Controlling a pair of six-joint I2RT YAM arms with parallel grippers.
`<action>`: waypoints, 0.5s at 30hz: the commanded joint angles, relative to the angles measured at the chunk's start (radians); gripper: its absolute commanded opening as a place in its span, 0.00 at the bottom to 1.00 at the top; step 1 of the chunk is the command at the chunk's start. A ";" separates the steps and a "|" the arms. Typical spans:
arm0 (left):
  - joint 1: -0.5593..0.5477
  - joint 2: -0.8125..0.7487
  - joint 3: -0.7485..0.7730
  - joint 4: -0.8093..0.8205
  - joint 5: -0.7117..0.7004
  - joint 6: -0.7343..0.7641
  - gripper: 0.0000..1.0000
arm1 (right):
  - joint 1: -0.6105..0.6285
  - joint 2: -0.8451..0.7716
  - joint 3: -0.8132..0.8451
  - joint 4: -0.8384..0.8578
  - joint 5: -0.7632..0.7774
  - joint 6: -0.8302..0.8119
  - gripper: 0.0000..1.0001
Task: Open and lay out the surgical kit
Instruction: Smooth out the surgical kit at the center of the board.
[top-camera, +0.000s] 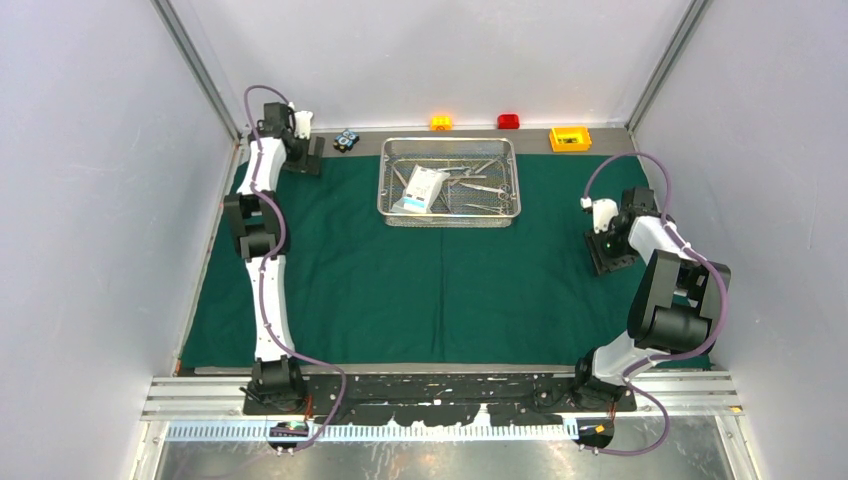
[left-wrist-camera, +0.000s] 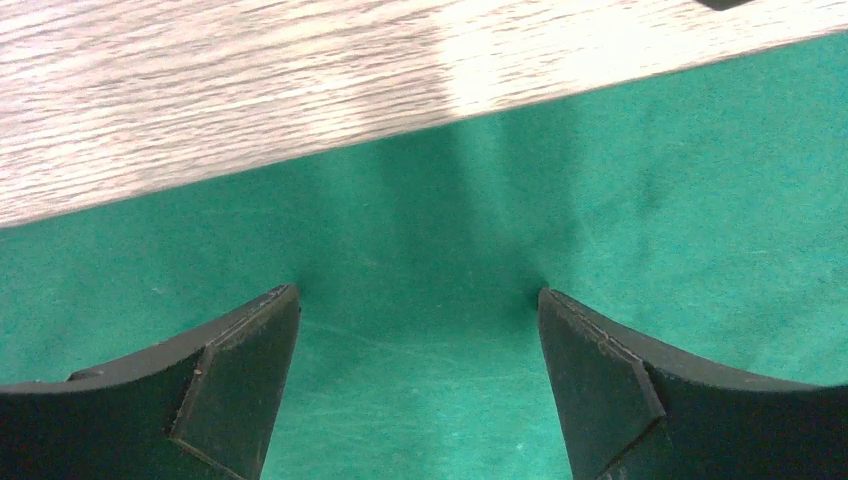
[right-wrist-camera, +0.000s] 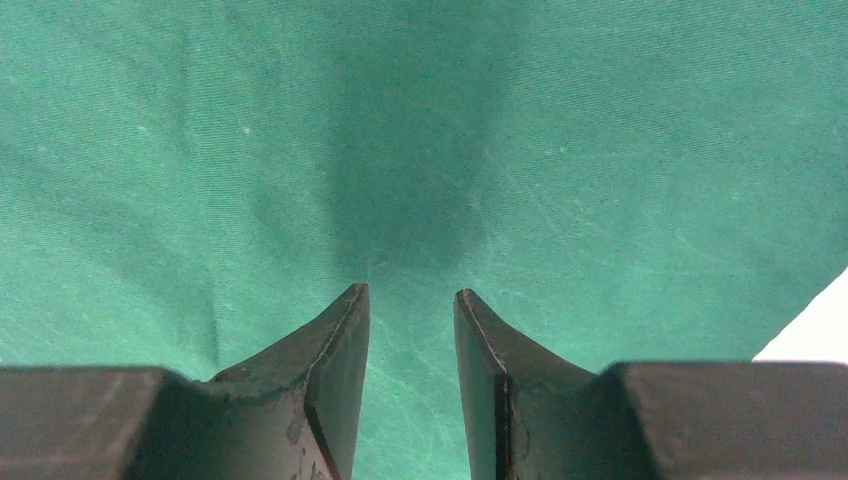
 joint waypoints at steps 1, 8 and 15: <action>0.018 0.025 -0.001 -0.069 -0.164 0.070 0.89 | -0.004 -0.029 -0.010 0.026 0.028 -0.018 0.42; 0.055 0.038 -0.058 -0.080 -0.252 0.161 0.86 | -0.003 -0.046 -0.010 0.023 0.049 -0.021 0.42; 0.081 0.076 -0.046 -0.065 -0.304 0.232 0.85 | -0.003 -0.060 -0.017 0.018 0.055 -0.020 0.42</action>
